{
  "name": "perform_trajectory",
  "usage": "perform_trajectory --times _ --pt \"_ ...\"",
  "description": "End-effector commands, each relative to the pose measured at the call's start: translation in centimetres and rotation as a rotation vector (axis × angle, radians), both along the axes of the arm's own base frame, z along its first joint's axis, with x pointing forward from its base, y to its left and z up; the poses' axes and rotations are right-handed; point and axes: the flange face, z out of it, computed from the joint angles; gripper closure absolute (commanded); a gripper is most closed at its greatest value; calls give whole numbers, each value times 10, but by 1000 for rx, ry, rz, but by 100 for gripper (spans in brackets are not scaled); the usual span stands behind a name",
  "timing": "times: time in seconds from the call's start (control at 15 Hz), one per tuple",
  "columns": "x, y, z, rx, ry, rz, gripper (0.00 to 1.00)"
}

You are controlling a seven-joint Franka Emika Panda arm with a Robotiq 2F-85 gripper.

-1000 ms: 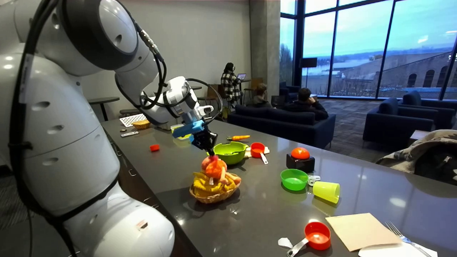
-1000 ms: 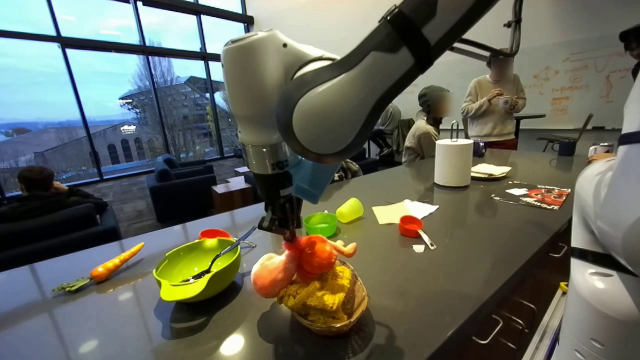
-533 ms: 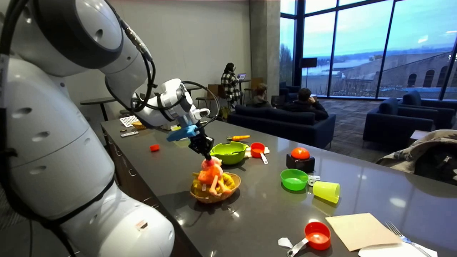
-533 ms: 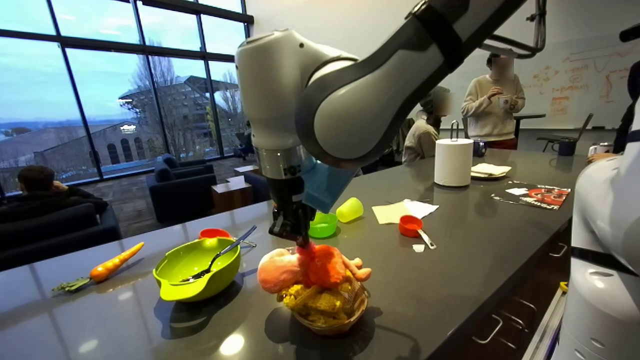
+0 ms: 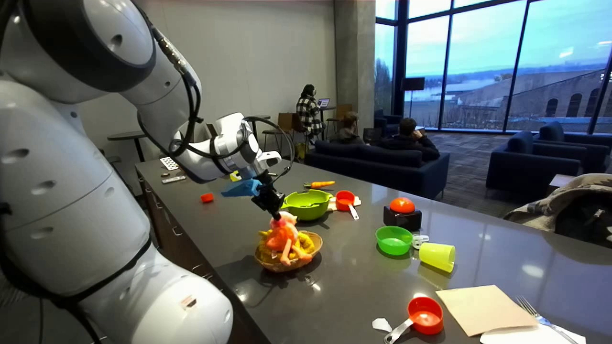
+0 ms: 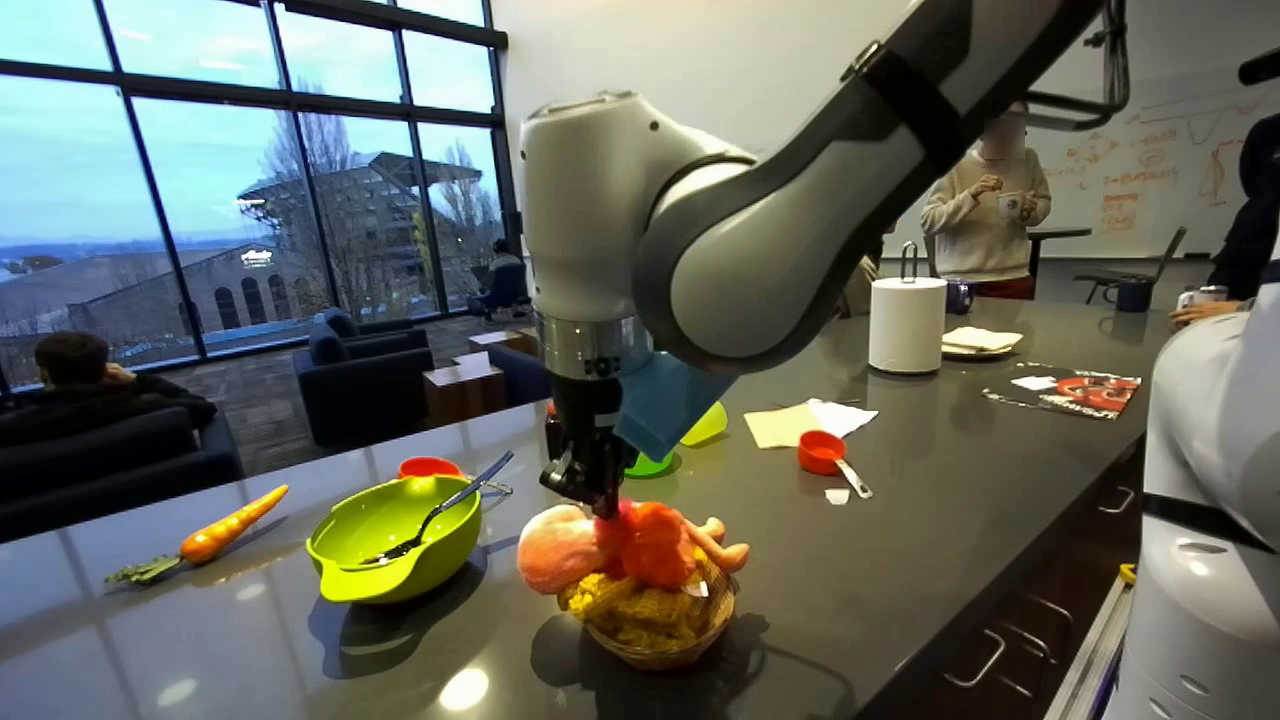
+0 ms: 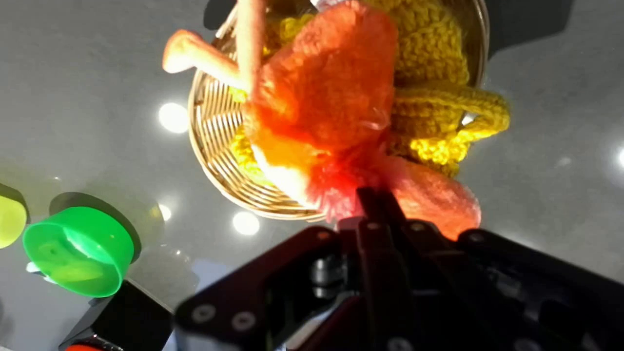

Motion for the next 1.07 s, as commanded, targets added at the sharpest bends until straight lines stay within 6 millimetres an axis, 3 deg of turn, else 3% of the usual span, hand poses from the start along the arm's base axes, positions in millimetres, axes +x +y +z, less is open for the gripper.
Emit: perform_trajectory --times 0.0,0.27,0.8,0.87,0.93,1.0 --pt "12 -16 -28 79 -46 -17 99" --pt "23 -34 -51 136 -72 -28 99" --pt "35 -44 -61 177 -86 -38 99" --pt "35 -45 -59 175 -99 -32 72" --pt "35 -45 -58 166 -105 -29 72" --pt "37 -42 -52 167 -96 -25 92"
